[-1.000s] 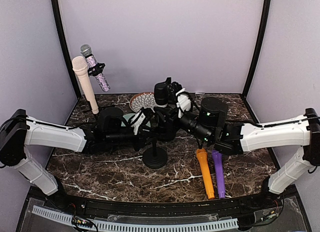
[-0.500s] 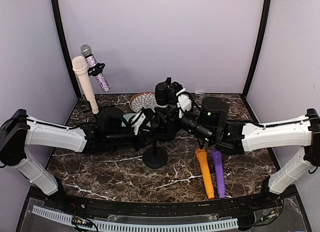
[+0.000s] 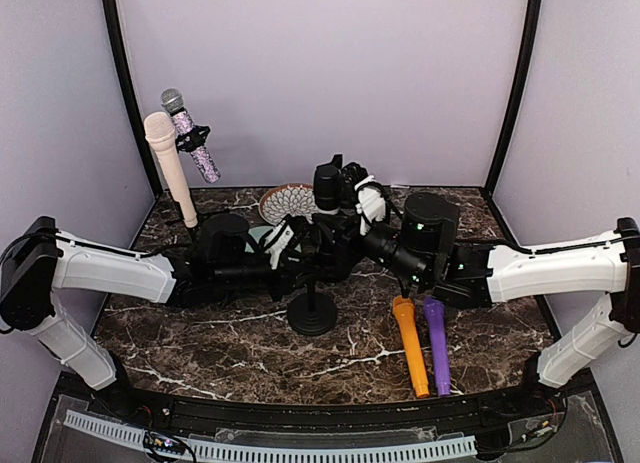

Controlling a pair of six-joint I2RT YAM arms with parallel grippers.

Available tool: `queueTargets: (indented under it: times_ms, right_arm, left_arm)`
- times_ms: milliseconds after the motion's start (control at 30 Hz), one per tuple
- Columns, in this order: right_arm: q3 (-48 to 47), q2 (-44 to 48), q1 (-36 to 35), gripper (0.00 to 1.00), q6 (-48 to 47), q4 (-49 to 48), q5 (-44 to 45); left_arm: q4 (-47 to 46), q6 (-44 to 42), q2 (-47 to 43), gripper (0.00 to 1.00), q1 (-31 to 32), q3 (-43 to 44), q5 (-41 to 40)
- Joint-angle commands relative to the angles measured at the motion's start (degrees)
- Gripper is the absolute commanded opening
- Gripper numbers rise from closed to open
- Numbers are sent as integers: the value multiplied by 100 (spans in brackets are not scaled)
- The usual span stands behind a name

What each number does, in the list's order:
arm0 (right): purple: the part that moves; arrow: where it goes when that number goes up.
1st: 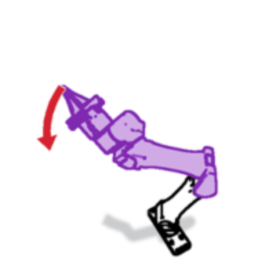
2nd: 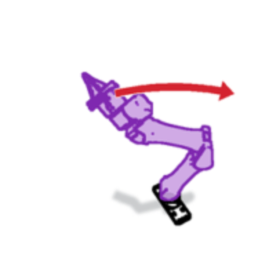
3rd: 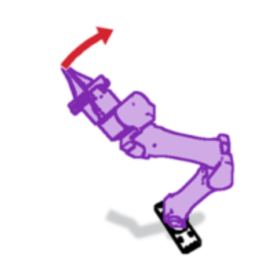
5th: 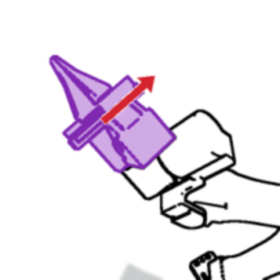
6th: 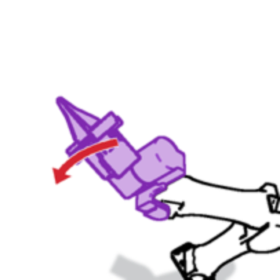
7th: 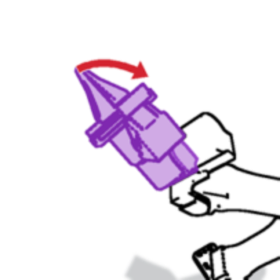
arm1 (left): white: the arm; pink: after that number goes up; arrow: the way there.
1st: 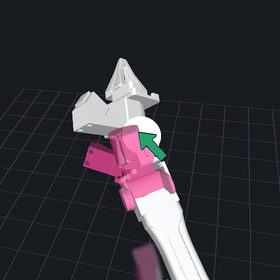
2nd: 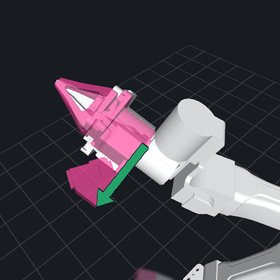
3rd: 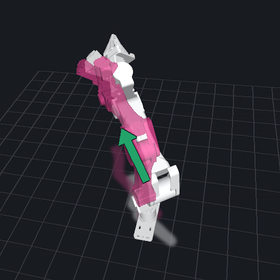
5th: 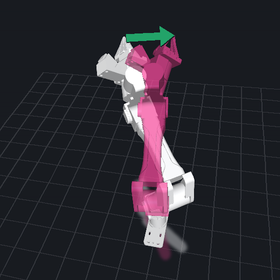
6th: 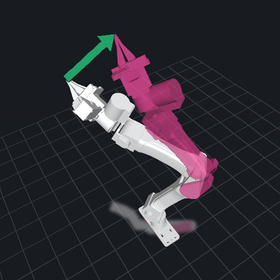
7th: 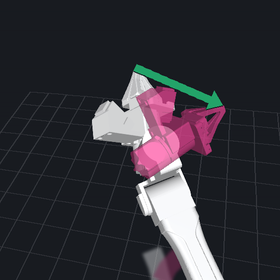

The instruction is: Remove the microphone from the stand

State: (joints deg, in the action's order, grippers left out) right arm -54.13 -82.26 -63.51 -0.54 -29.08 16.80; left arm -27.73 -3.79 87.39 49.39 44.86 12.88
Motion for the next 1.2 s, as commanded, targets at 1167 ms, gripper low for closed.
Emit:
queueTargets:
  times_ms: [1167]
  right_arm:
    - [-606, 567, 84, 0, 484, -1047, 2223]
  left_arm:
    - [480, 99, 210, 0, -96, -422, -292]
